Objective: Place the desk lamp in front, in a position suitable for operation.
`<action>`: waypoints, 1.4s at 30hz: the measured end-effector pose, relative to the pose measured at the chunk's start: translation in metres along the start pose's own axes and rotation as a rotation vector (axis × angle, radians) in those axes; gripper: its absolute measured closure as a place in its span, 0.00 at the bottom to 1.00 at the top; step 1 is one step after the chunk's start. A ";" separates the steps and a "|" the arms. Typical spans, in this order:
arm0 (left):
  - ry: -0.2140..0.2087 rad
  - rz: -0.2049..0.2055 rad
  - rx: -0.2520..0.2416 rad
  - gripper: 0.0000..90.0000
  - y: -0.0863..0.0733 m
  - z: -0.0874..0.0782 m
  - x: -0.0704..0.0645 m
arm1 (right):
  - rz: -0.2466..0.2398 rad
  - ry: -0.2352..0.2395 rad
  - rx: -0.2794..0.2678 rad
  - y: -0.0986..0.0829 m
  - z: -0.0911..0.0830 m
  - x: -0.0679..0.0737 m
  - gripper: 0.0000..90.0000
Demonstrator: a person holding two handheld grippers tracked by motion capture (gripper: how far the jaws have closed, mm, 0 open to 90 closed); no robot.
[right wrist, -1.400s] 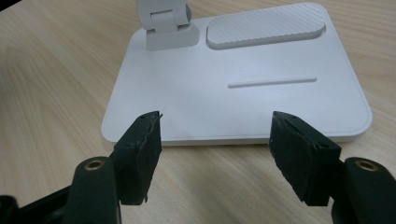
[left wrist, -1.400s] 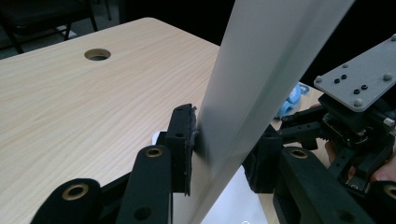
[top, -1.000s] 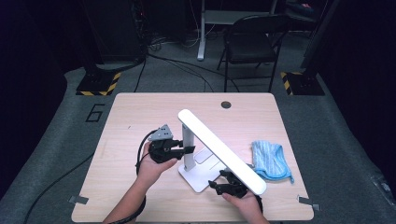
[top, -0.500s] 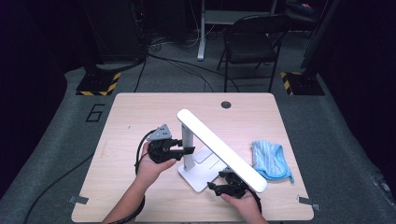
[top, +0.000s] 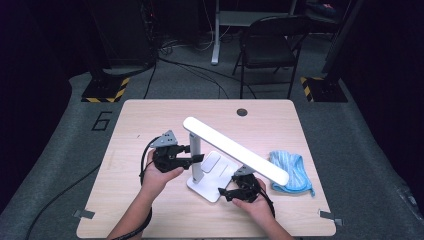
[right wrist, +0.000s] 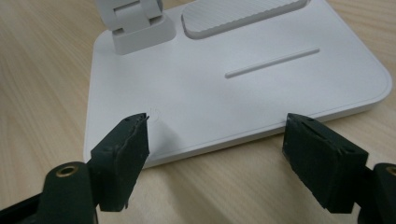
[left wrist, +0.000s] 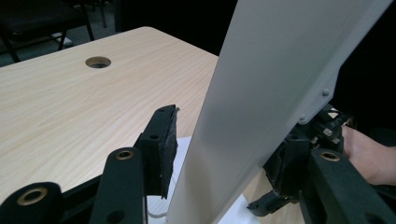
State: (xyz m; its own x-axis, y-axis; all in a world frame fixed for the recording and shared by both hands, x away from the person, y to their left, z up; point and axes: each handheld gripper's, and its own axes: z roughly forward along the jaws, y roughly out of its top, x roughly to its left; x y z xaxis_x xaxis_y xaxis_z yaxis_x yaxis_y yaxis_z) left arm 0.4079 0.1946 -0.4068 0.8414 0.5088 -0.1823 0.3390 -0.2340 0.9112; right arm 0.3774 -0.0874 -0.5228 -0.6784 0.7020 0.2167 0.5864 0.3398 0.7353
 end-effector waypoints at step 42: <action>-0.015 -0.018 -0.007 0.51 -0.002 -0.002 0.003 | -0.168 -0.066 0.020 -0.002 0.014 0.039 0.15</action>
State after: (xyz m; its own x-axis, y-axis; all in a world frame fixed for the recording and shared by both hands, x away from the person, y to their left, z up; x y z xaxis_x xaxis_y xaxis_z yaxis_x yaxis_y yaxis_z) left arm 0.4086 0.1984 -0.4079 0.8413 0.5006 -0.2040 0.3511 -0.2190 0.9104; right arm 0.3557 -0.0516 -0.5253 -0.7373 0.6738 0.0484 0.4762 0.4676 0.7447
